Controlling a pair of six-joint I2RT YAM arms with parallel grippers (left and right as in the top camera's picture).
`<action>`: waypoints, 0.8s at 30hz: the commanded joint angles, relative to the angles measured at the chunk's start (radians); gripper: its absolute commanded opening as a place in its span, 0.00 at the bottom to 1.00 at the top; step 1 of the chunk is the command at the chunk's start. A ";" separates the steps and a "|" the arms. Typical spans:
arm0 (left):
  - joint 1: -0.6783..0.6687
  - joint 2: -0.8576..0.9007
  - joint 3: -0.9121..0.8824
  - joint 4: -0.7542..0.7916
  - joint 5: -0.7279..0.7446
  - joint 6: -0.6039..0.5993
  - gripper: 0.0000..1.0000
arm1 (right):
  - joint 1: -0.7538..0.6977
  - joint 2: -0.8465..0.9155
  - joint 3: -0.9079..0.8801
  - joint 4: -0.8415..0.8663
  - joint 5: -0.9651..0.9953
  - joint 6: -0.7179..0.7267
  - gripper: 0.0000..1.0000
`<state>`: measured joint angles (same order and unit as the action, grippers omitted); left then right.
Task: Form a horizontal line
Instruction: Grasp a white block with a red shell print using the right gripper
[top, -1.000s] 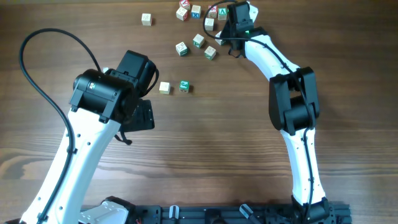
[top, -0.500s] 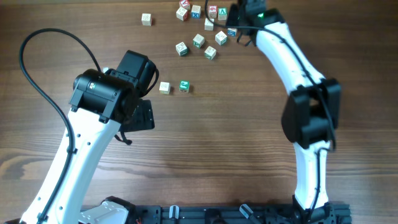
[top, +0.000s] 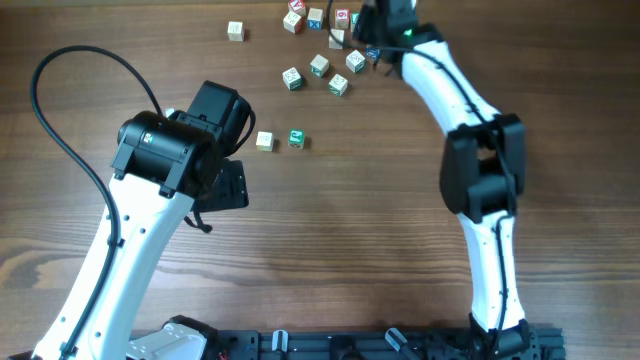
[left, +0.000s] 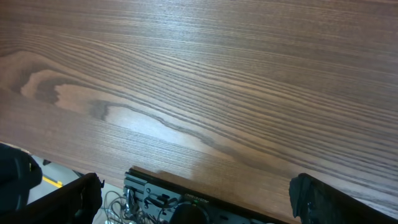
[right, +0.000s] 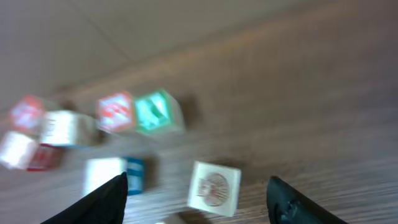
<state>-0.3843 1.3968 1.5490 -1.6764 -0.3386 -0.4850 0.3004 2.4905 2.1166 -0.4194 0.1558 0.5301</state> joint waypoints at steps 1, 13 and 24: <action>0.005 -0.003 -0.002 0.000 0.006 -0.021 1.00 | 0.002 0.040 0.002 0.035 -0.013 0.055 0.73; 0.005 -0.003 -0.002 0.000 0.006 -0.021 1.00 | 0.009 0.119 0.002 0.023 0.006 0.075 0.43; 0.005 -0.003 -0.002 0.000 0.006 -0.021 1.00 | 0.008 0.092 0.005 -0.002 -0.018 0.016 0.22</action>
<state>-0.3843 1.3968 1.5490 -1.6760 -0.3386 -0.4850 0.3031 2.5820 2.1162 -0.3965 0.1612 0.5957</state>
